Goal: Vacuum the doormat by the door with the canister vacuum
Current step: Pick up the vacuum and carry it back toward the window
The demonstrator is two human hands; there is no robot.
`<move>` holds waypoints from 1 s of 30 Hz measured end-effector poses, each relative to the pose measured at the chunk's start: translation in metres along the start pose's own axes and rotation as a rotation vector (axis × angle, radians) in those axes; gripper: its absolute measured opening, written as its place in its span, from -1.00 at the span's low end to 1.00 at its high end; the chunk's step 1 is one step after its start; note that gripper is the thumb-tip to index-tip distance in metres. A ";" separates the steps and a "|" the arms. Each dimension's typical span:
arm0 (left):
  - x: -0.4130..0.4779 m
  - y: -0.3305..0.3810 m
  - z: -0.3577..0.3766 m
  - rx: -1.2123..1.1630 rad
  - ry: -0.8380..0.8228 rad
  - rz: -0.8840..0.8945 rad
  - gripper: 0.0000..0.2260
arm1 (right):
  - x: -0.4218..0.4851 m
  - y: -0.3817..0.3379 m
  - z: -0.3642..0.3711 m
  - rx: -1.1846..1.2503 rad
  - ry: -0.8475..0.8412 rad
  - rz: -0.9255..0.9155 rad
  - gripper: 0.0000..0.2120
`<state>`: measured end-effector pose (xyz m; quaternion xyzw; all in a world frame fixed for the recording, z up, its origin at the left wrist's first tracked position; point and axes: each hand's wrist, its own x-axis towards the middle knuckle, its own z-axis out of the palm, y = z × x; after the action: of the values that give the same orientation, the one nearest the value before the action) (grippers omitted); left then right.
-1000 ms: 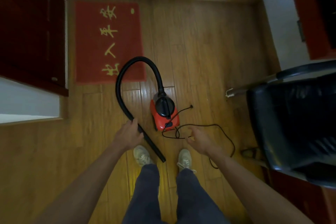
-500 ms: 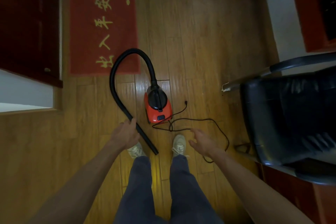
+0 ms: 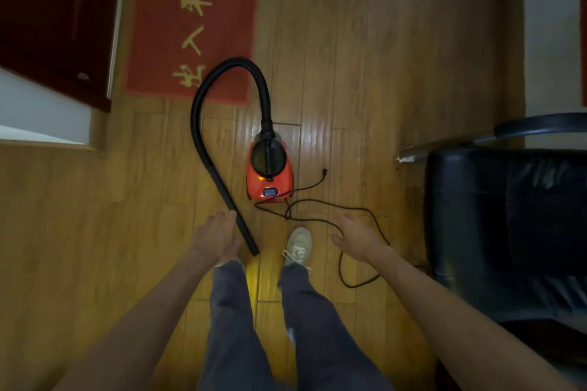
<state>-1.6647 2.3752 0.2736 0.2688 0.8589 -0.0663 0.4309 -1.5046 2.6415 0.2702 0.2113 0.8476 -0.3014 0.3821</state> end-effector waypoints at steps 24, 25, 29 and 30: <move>0.236 -0.075 0.192 0.223 -0.156 -0.067 -0.54 | 0.277 0.109 0.115 0.091 -0.058 0.192 -0.57; 0.251 -0.079 0.204 0.219 -0.157 -0.076 -0.56 | 0.293 0.115 0.121 0.137 -0.026 0.236 -0.56; 0.302 -0.095 0.247 0.235 -0.158 -0.113 -0.60 | 0.355 0.137 0.146 0.358 0.093 0.402 -0.78; 0.314 -0.100 0.257 0.236 -0.153 -0.126 -0.61 | 0.370 0.142 0.151 0.425 0.127 0.450 -0.81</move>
<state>-1.6881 2.3288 -0.1411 0.2573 0.8249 -0.2138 0.4556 -1.5713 2.6903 -0.1459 0.4868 0.7201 -0.3658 0.3327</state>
